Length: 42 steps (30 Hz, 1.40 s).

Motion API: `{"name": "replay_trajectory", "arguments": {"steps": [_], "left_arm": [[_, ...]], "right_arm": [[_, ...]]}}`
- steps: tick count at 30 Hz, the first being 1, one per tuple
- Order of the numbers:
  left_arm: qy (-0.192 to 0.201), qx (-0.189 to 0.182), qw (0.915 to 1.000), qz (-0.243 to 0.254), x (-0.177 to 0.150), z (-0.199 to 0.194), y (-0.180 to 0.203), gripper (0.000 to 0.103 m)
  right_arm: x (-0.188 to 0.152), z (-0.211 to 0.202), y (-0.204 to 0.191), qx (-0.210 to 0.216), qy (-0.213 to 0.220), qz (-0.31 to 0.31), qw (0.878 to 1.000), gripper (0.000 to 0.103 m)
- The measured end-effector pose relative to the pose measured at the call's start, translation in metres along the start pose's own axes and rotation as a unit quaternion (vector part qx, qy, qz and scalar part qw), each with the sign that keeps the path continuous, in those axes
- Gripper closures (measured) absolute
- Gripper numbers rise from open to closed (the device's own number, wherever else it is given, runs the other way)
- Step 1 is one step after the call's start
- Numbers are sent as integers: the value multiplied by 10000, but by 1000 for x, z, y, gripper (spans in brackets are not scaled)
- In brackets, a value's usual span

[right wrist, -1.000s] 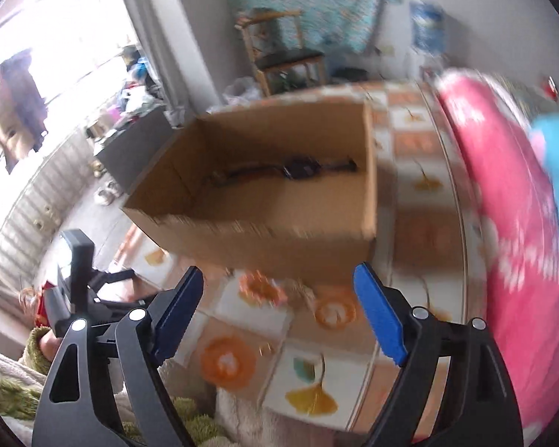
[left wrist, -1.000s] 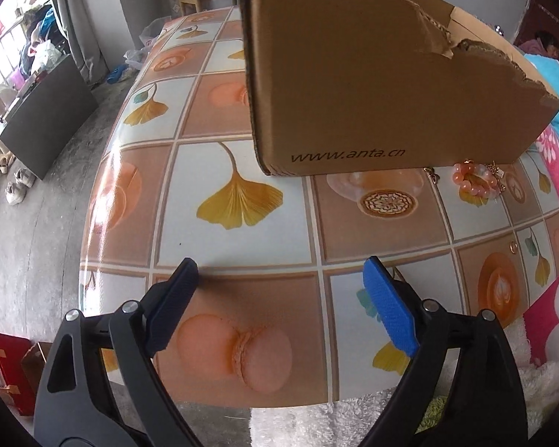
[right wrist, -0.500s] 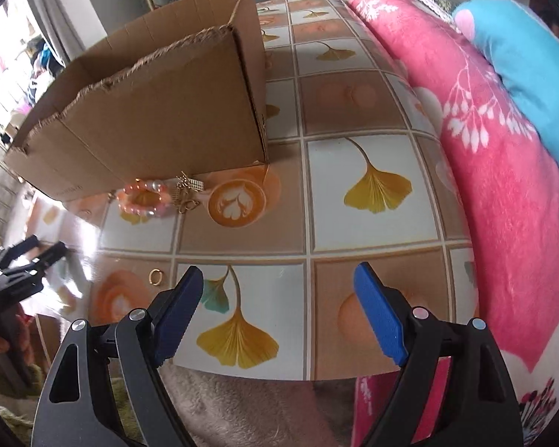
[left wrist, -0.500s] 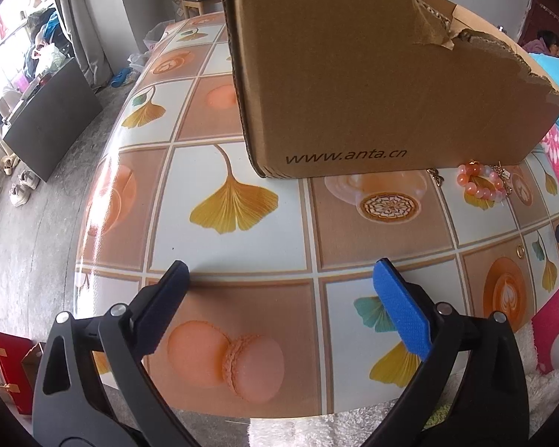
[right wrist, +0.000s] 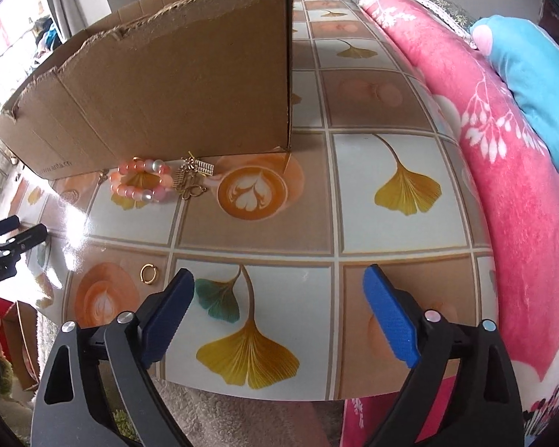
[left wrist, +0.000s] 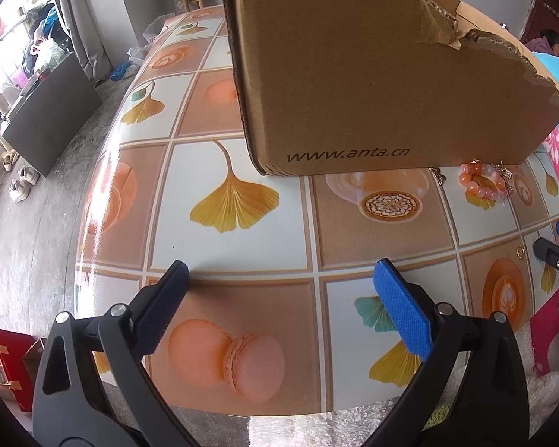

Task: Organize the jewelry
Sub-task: 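Withdraw both tools from the box toward the jewelry on the table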

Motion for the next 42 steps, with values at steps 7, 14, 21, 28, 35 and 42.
{"name": "replay_trajectory", "arguments": {"steps": [7, 14, 21, 28, 35, 42], "left_arm": [[121, -2, 9999, 45, -3, -1, 2, 7], [269, -8, 9996, 45, -8, -3, 4, 7], [353, 32, 9994, 45, -14, -8, 8, 7], [1166, 109, 9931, -54, -4, -47, 4, 7], [1536, 552, 9864, -170, 20, -63, -7, 8], [1532, 605, 9861, -235, 35, -60, -10, 10]], "right_arm": [[0, 1, -3, 4, -32, 150, 9999, 6], [-2, 2, -4, -7, 145, 134, 9998, 6], [-3, -10, 1, 147, 251, -13, 9996, 6], [16, -55, 0, 706, 905, -175, 9932, 6], [48, -62, -2, 1245, 1049, -113, 9866, 22], [73, -57, -10, 1351, 930, -257, 9861, 50]]}}
Point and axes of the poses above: each gripper's, at about its wrist camera, not at the fingertips, and z roughly the way its jaws point, y to its right, x to its top, the point moved 2 cm from there along z, roughly the way its jaws point, and after that the axes turned 13 degrees about -y, right-handed, at the moved point
